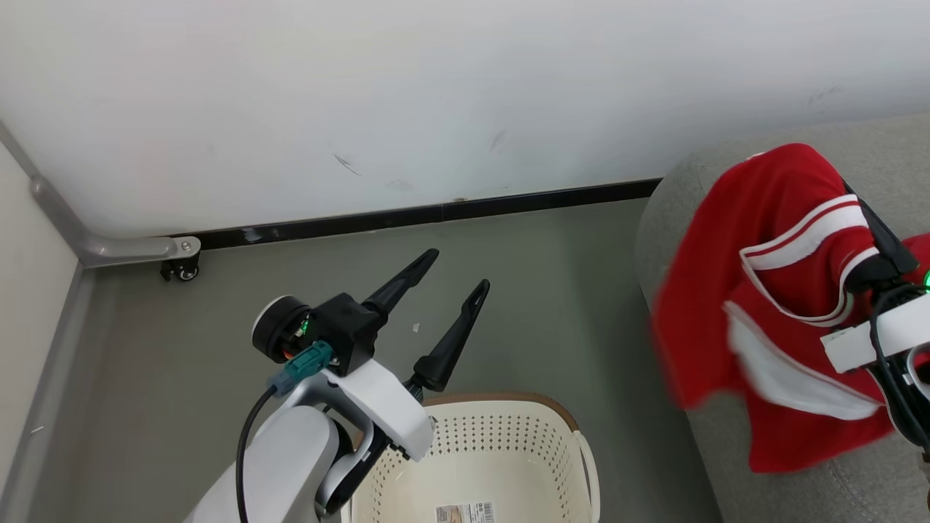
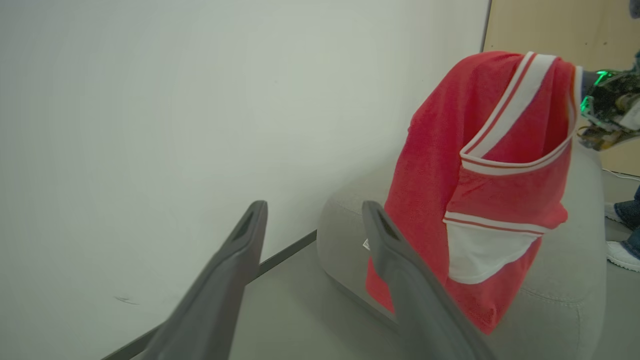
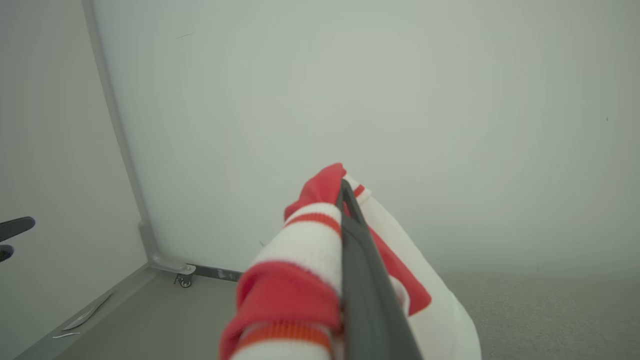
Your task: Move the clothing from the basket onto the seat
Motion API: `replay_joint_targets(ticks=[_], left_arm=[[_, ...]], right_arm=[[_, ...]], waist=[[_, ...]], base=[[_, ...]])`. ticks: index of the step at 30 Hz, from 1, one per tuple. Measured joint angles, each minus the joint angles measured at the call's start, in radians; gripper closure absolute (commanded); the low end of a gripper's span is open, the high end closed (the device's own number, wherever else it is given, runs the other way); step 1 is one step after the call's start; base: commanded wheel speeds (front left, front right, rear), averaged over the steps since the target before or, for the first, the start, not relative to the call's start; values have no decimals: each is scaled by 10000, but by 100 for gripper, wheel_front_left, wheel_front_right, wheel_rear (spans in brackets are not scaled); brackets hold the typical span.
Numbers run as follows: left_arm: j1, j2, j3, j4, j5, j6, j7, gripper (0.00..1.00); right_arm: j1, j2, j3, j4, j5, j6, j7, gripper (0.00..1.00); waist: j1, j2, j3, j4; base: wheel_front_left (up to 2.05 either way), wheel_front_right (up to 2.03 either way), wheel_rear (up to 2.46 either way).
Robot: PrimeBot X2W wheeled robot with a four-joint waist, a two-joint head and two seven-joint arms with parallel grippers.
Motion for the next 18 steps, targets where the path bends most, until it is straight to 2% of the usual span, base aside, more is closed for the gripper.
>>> replay_joint_targets(ticks=[18], left_arm=[[656,-25,-715,-253,-115,-259,-431,0]], right_arm=[[1453,226,-2019,-489,-479,0,0,100]], waist=[[0,0,-346,-268]], base=[[0,0,0]])
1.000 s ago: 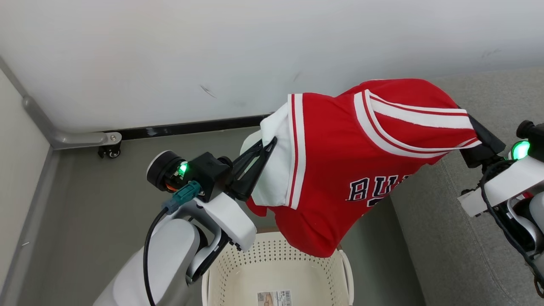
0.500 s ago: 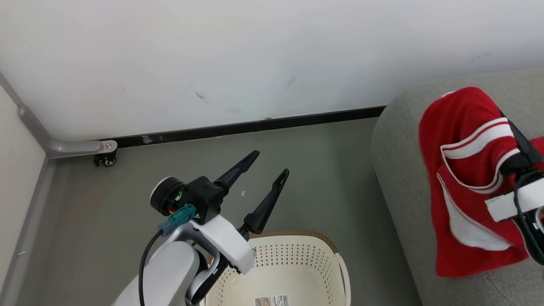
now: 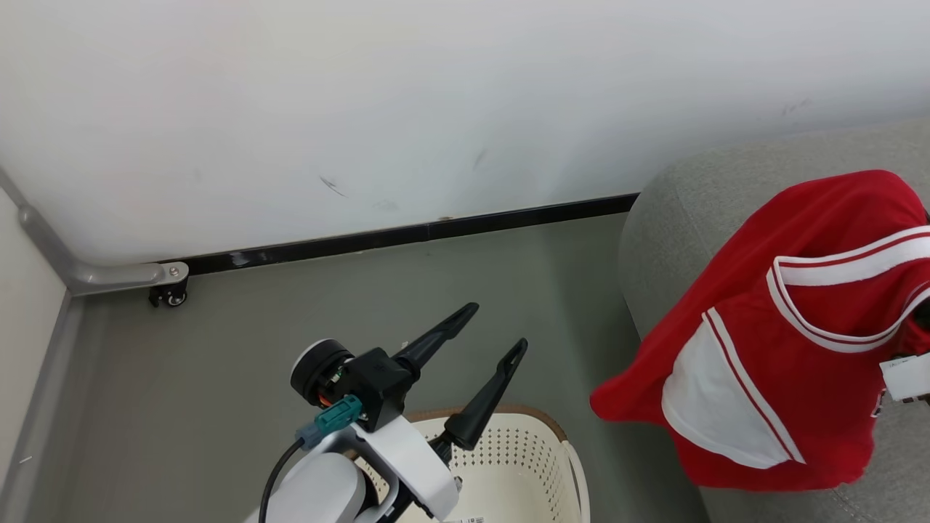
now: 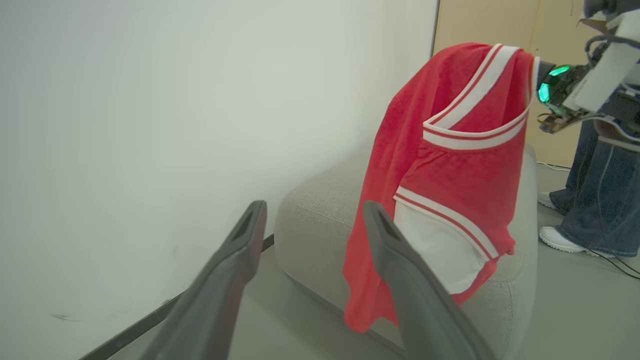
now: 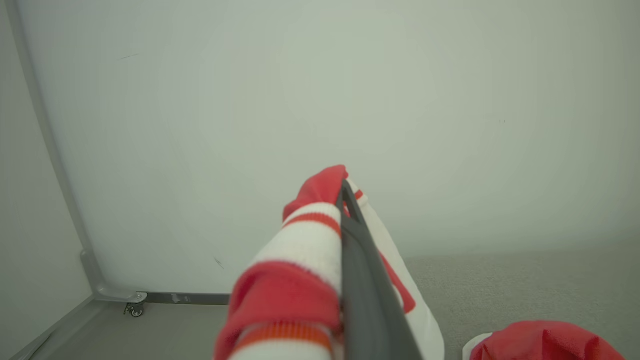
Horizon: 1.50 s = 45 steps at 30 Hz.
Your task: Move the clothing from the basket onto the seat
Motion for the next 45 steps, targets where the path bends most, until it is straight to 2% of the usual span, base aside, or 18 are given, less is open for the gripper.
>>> replay_joint_targets(ticks=[24,34,39,45], left_arm=[[276,-230,-849,-362,-349,-90,-299,0],[298,-236,-924,-527,-349,-90,-347,0],[393,-234,-930,-583,-334,-75,-343,0],[449,-119,-938,-602,-165,52,-253,0]], right_arm=[[1307,282,-782,-782,-138,0,0,100],[1523,518,-489,-523,36,0,0,100],[1170,550,-316,-282,293,-2,17,100],[-578,499,-291,226,523,-2,374,100]], waist=[[0,0,-271,-1184],[0,0,-212,-1648],[0,0,-58,-1681],[0,0,183,-1559]], base=[[0,0,0],[0,0,0],[0,0,0],[0,0,0]])
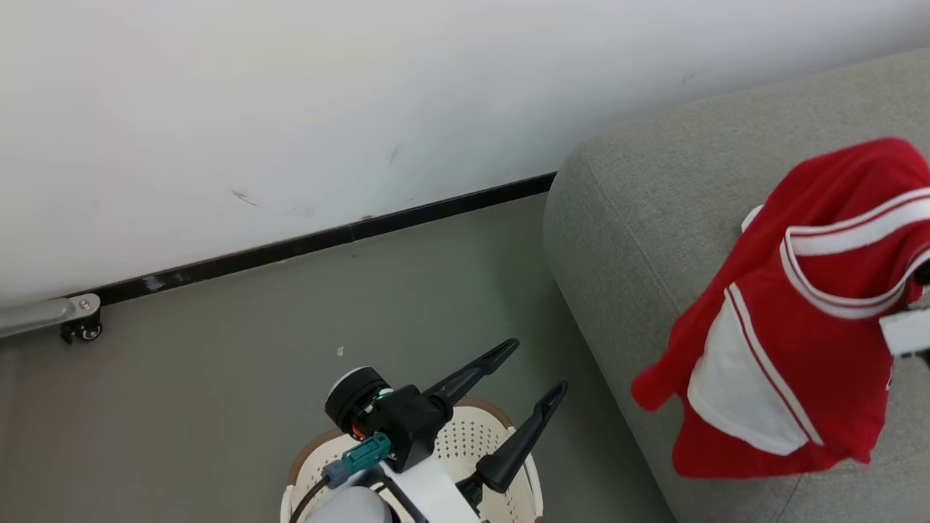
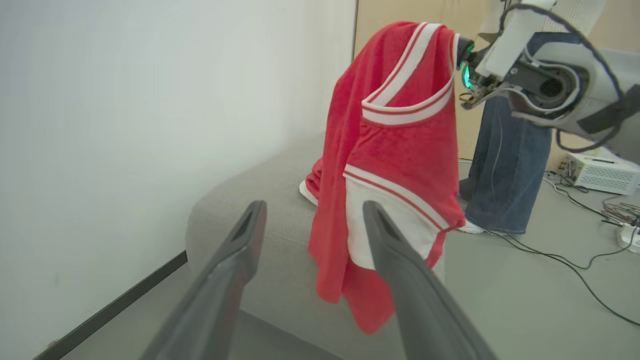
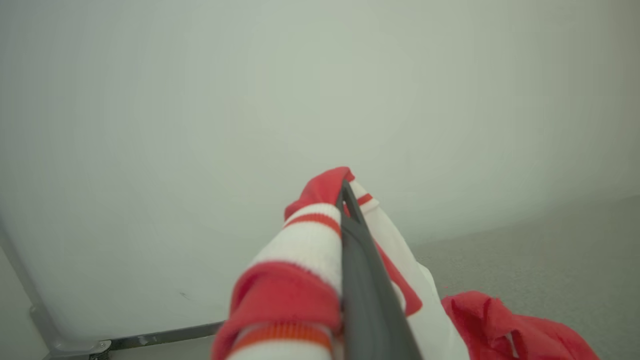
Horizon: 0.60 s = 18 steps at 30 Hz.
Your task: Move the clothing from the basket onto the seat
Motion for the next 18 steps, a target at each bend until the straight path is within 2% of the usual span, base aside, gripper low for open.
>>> replay_joint_targets(ticks=[6,11,18], left_arm=[[0,226,65,-146,151,222,188,0],[-7,230,263,-470,247,405,278,0],[-111,236,270,-930,385,495,476,0]], right_arm=[[-2261,-510,-21,686,-128,0,715,100],[-4376,-836,-625,1329,-153,0,1043,100],[-5773,-1381,-1271,2734,-744,0,1390,100]], waist=[[0,-1,306,192],[0,0,604,369],[0,0,1101,632]], base=[[0,0,0],[0,0,0],[0,0,0]])
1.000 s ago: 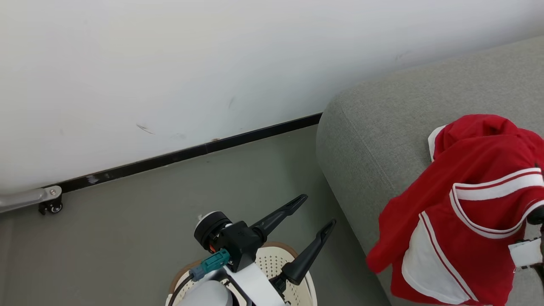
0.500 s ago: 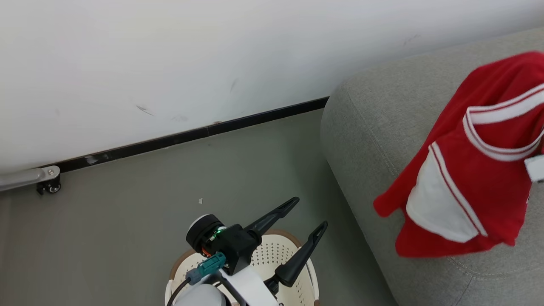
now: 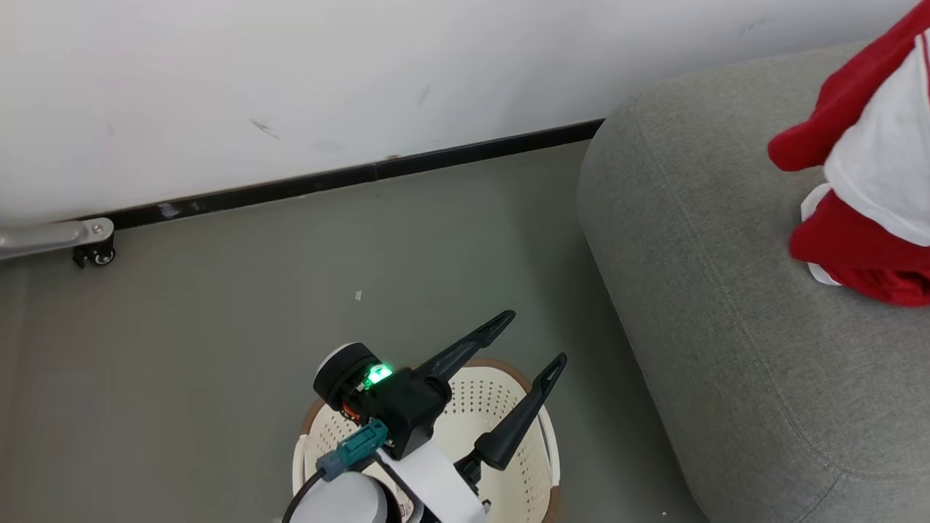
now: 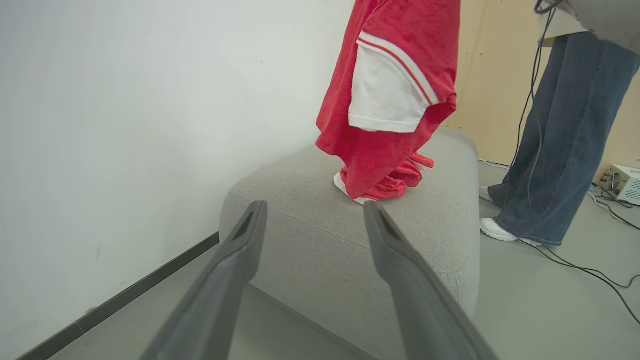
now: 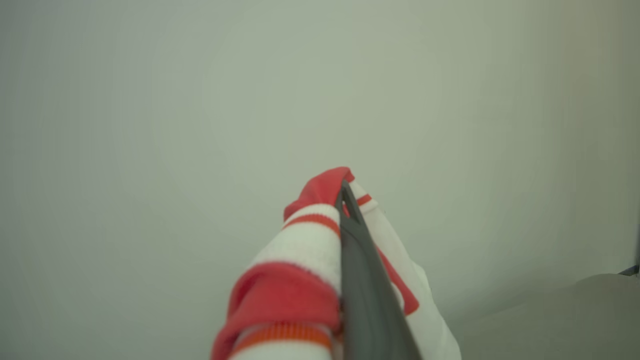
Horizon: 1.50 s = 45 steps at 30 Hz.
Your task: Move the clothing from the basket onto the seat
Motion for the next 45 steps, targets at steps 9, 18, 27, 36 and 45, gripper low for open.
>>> replay_joint_targets(ticks=[9,18,27,36,45], left_arm=[[-589,-8,-82,-583,226,10,247,0],[-1048,8,-136,-765,257,-10,514,0],[-1550,17,-209,-840,389,-111,702,0],[-1803,52,-255,-859,508,-230,729,0],[-1986,184,-234,-786,594,-274,713,0]], right_arm=[[-794,-523,-905,1509,-560,0,-61,100],[-816,-763,-1584,2255,-646,0,-757,100],[153,-704,-1914,3206,-648,0,-1315,100],[1322,-316,-2253,4019,-479,0,-1559,100],[1896,-188,-1820,4422,-495,0,-1647,100]], waist=[[0,0,767,379],[0,0,1478,645],[0,-1,2172,685],[0,0,2708,405],[0,0,2949,63]], base=[[0,0,0],[0,0,0],[0,0,0],[0,0,0],[0,0,0]])
